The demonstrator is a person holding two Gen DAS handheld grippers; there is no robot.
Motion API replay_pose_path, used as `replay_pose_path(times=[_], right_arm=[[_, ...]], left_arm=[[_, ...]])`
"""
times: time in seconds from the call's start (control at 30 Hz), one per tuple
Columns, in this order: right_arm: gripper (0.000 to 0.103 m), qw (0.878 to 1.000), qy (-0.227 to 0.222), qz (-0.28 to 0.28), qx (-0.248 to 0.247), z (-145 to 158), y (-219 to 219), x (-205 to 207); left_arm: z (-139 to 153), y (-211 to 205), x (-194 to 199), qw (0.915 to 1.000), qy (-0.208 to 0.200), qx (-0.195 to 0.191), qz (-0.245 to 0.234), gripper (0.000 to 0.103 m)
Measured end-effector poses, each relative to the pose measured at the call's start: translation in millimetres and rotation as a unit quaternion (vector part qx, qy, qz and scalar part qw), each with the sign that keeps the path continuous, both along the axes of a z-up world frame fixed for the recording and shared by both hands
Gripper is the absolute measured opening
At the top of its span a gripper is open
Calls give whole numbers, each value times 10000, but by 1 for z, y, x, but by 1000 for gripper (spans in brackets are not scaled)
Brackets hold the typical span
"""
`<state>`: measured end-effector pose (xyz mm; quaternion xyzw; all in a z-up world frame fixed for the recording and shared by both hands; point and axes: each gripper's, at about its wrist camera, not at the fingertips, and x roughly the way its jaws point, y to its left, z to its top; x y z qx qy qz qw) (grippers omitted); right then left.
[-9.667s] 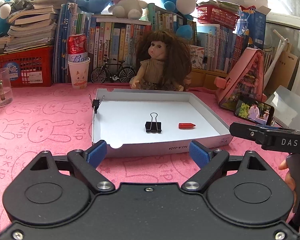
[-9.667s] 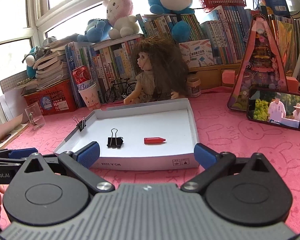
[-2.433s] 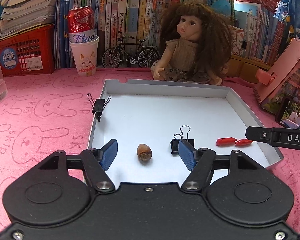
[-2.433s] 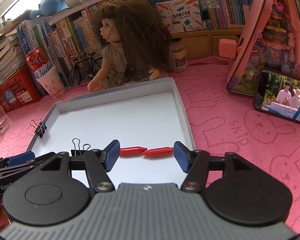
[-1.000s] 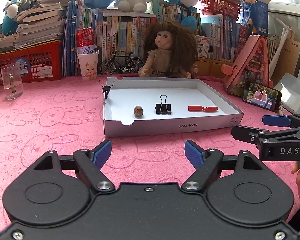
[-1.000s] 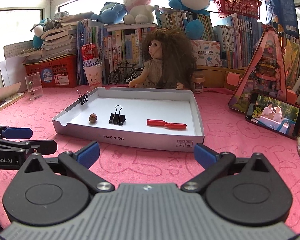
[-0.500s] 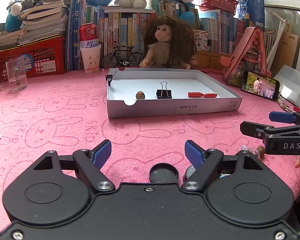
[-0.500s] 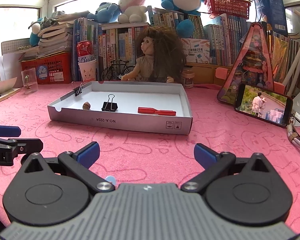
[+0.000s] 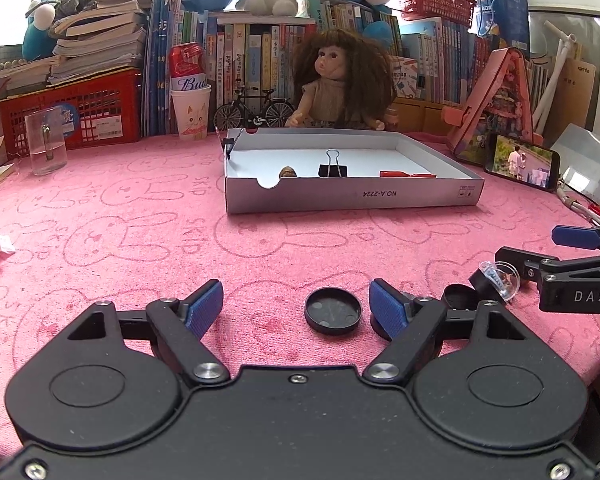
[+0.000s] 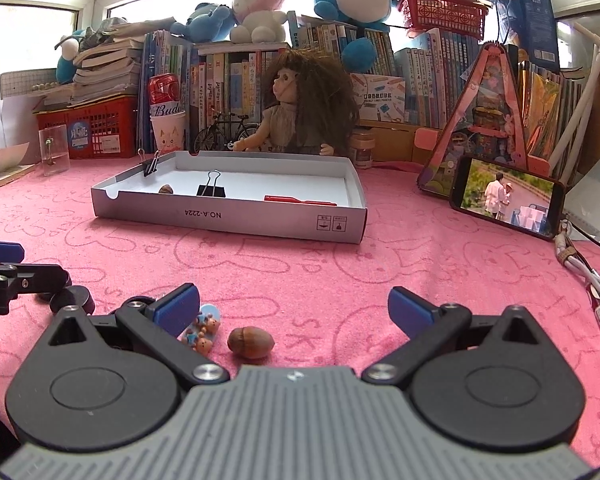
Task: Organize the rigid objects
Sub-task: 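Move both tools back toward the black lids and remaining toys, then close the left tool on a black round lid while the right tool grasps a hazelnut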
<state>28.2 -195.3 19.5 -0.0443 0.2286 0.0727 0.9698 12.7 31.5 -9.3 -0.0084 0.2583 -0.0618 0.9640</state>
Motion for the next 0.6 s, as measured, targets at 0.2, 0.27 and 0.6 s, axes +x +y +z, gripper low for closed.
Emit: replay_pose_path(times=[0.2, 0.27, 0.6], right_arm=[[103, 10000, -42, -38, -18, -3, 0, -8], [103, 10000, -74, -44, 0, -4, -1, -10], [101, 9994, -283, -92, -161, -7, 0, -21]], left_arm=[[0, 2, -6, 10000, -26, -52, 15, 75], [1, 3, -10, 10000, -57, -75, -32, 74], [-1, -1, -13, 9998, 34, 75, -168, 50]])
